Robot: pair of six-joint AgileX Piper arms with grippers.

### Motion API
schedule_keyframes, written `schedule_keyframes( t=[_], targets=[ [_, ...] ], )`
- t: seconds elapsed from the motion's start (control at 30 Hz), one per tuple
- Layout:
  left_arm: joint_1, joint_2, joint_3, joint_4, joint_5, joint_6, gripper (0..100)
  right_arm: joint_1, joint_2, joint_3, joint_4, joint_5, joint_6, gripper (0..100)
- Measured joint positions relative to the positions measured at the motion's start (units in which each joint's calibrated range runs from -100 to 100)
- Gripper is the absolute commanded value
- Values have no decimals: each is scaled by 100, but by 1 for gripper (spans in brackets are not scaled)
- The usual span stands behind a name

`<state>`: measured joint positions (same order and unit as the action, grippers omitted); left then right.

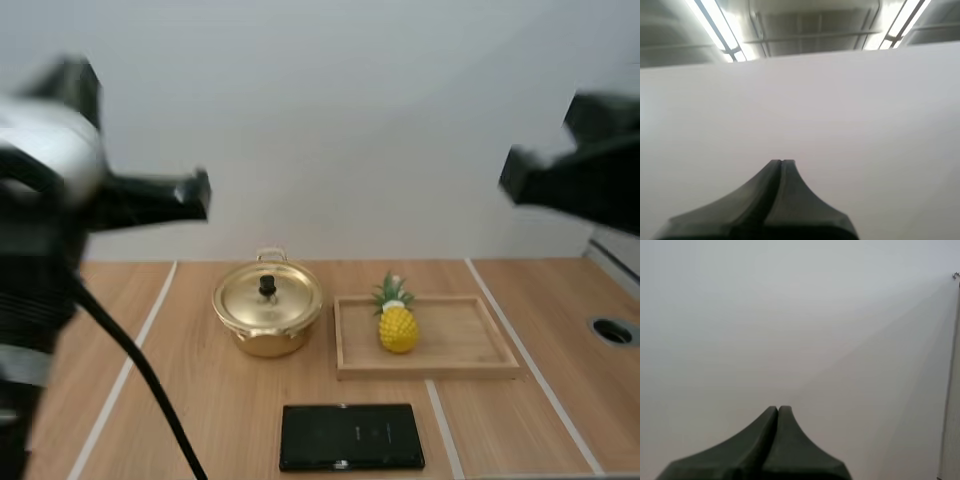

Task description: Open the pot, put the grape inside, and close it

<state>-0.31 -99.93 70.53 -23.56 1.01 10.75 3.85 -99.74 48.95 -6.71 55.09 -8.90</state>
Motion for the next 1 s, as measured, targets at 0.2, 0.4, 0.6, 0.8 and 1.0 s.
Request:
schedule_keyframes(
  t=[0.2,0.4,0.6,0.8,1.0],
  targets=[
    [0,8,1001,11,-1007,0,0,0,13,1153,-470,-331,-10,0],
    [0,8,1765,11,-1590,0,0,0,23,2207,-649,-821,-1,0],
    [0,14,2350,11,-1444,320,0,0,14,3078,-736,-1794,-1,0],
    [0,14,2448,11,-724,419,0,0,14,3177,-488,-2036,-1,0],
    [0,14,2448,11,-322,419,0,0,14,3236,-302,-2160,-1,0]
  ],
)
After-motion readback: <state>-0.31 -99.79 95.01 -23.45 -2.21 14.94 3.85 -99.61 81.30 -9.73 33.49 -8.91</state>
